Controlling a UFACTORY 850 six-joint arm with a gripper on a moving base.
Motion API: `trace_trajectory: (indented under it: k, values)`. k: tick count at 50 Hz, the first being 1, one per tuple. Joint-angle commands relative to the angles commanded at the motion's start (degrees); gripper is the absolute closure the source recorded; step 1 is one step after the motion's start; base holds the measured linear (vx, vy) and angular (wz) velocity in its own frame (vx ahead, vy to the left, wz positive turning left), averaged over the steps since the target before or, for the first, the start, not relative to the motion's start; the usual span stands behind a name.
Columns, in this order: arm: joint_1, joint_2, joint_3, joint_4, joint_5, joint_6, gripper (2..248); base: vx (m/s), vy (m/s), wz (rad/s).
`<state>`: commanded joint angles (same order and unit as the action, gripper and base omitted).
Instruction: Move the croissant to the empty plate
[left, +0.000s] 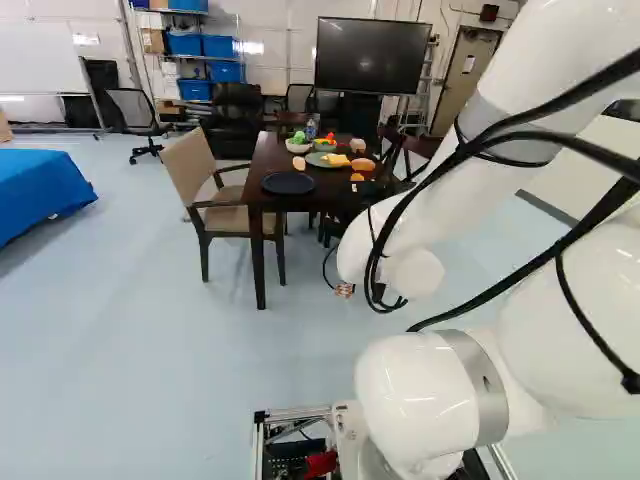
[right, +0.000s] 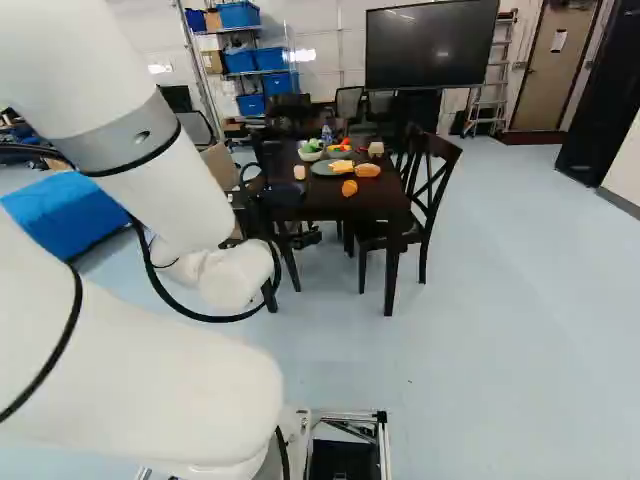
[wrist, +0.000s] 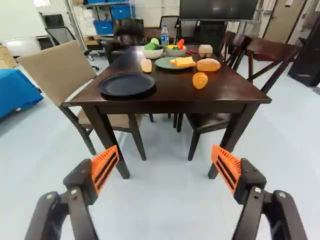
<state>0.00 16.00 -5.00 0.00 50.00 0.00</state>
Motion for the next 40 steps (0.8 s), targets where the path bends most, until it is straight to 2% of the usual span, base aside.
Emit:
trace_trajectory:
  k: [26, 40]
  values:
    - [0.0, 0.0, 0.0, 0.0, 0.0, 0.0, 3, 0.001, 0.000, 0.000]
    - [0.0, 0.0, 0.0, 0.0, 0.0, 0.0, 3, 0.082, -0.011, 0.005]
